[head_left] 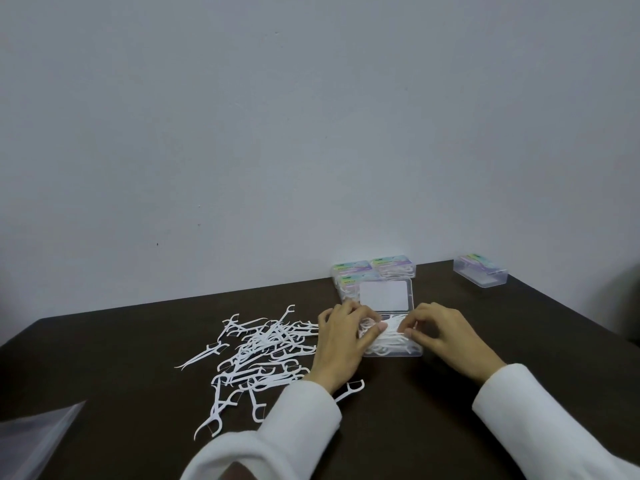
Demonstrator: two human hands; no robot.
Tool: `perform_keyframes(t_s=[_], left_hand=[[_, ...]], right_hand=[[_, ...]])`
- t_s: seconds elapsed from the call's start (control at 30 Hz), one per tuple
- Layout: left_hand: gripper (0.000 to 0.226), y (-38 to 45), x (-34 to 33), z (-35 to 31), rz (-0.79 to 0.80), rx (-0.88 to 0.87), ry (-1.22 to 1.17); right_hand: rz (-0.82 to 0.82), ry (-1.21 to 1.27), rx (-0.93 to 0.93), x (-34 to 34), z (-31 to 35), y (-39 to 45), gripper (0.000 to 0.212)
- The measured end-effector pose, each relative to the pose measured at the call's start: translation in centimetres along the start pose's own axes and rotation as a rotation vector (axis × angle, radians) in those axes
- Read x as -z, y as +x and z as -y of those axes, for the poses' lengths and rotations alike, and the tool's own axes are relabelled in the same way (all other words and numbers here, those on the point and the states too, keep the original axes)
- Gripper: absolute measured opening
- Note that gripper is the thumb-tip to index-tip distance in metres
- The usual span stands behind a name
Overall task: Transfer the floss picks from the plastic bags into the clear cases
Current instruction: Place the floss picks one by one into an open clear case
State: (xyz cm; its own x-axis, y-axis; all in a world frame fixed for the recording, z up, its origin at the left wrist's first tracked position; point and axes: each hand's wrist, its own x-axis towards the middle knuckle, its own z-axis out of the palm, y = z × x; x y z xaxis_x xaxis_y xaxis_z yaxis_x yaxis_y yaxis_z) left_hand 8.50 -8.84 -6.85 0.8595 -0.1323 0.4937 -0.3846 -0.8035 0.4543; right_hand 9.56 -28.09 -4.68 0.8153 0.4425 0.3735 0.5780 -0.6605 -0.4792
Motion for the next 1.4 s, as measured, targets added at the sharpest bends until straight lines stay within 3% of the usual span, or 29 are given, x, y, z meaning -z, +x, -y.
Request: perform_keyframes(t_s=[0.2,0.33,0.43,0.53,0.6,0.73,0.8,0.93,1.03,1.13,1.27,1.4], left_hand=[[0.020,-0.1,0.1,-0.2,-0.070,0.014,-0.070],[0.016,0.3,0.4,-0.6,-0.178,0.175,-0.260],[0.034,0.6,0.4,-1.3,-0.111,0.382,-0.569],[0.038,0.9,0.1,-2.0,-0.040,0.503,-0.739],[0.039,1.1,-0.4,-2.1,-0.035,0.531,-0.806],[0.016,1.4,-0.2,-1.8,-0.043,0.541,-0.944],[0.021,1.4,-0.1,-1.6,-0.044,0.562,-1.017],[0.011,1.4,-0.6,-1.4,0.045,0.562,-0.928],[0.018,1.2,-0.6,-1.4,0.105,0.536,-0.845],[0.021,0.9,0.1,-0.7,0.214,0.457,-0.852],[0.057,0.3,1.0,0.9,0.360,0.273,-0.766],[0.056,0.1,1.2,1.2,0.315,0.210,-0.649]], right_hand=[[-0.030,0.032,-0.014,0.0,-0.1,-0.1,0.016],[-0.169,0.090,-0.107,-0.2,-0.3,0.0,0.022],[-0.269,0.191,-0.199,-0.2,-0.2,0.0,0.022],[-0.220,0.345,-0.310,-0.5,-0.1,0.0,0.039],[-0.165,0.440,-0.346,-0.6,-0.1,0.0,0.040],[-0.194,0.666,-0.414,-0.6,0.4,0.1,0.024],[-0.207,0.782,-0.459,-0.6,0.7,0.3,0.025],[-0.149,0.698,-0.447,-0.8,0.2,0.2,0.021],[-0.132,0.585,-0.414,-0.9,-0.3,0.0,0.007],[-0.089,0.538,-0.403,-0.7,0.0,0.0,0.013],[-0.070,0.516,-0.396,-0.7,0.0,-0.1,0.017],[-0.061,0.515,-0.393,-0.7,0.0,-0.1,0.016]])
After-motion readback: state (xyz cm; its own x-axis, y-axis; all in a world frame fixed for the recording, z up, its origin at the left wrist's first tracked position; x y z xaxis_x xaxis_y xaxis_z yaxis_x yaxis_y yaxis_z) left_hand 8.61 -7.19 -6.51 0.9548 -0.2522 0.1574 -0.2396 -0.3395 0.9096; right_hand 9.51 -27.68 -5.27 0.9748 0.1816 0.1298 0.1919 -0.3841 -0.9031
